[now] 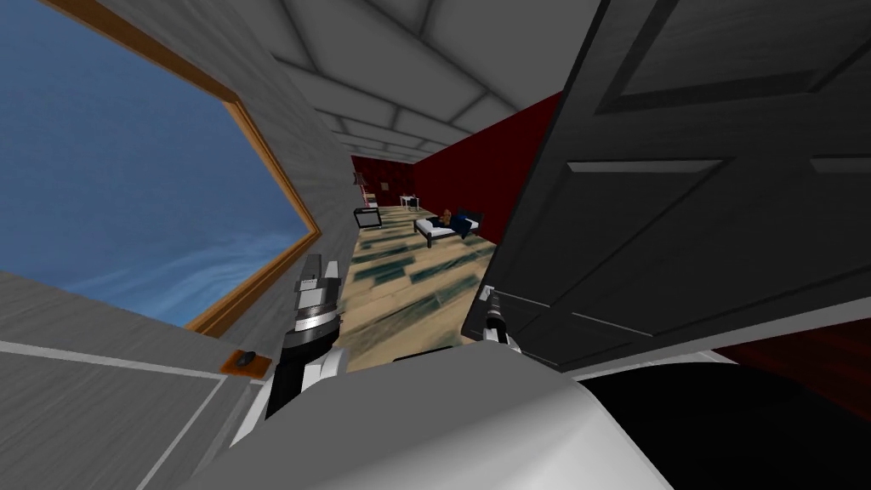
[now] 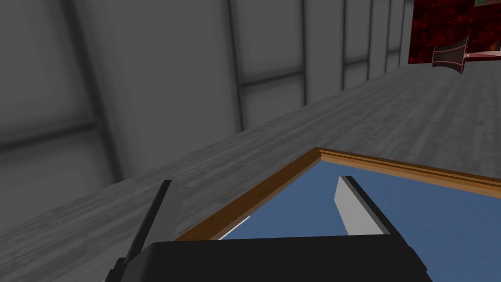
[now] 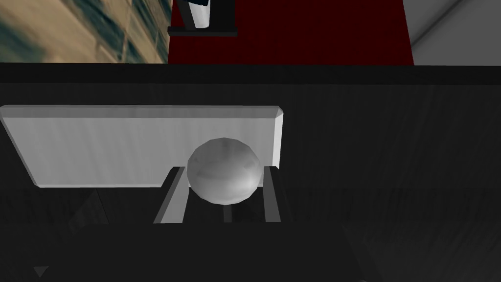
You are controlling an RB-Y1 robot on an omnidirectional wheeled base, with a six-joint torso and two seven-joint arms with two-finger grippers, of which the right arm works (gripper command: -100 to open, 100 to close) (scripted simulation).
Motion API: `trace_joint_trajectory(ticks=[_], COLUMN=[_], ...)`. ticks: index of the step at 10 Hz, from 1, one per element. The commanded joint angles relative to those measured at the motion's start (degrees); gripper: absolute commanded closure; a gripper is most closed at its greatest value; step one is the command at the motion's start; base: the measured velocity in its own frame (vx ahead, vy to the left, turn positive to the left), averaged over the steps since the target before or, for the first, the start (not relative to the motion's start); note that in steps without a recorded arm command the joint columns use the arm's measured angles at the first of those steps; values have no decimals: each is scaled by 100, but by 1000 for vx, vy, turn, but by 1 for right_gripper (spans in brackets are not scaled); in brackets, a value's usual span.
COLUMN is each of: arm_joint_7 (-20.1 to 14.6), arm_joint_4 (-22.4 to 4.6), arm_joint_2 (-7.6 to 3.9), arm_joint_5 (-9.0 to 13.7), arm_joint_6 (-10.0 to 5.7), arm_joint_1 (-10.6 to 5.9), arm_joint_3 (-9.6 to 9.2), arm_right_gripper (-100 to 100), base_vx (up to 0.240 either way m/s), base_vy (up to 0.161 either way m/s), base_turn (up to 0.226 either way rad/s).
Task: Push the door open
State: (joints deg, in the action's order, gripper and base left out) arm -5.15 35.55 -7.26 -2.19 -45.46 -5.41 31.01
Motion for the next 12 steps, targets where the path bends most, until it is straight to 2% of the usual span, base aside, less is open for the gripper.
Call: trace_joint_trajectory(ticks=[1,7,9,10,12], arm_joint_7=[40,180,215,201,250], arm_joint_4=[-11,-20,-23,-119,-120], arm_joint_2=[-40,-80,-90,-96,-134], arm_joint_5=[51,240,287,274,352], arm_joint_6=[-24,-17,-15,-63,-69], arm_joint_1=[-41,-8,1,-8,1], arm_joint_3=[104,502,600,571,740], arm_right_gripper=[100,100,100,100,100], base_vx=[194,210,205,82,181], base_vy=[-25,-13,-9,-10,-33], base_turn=[-36,-46,-47,-25,-43])
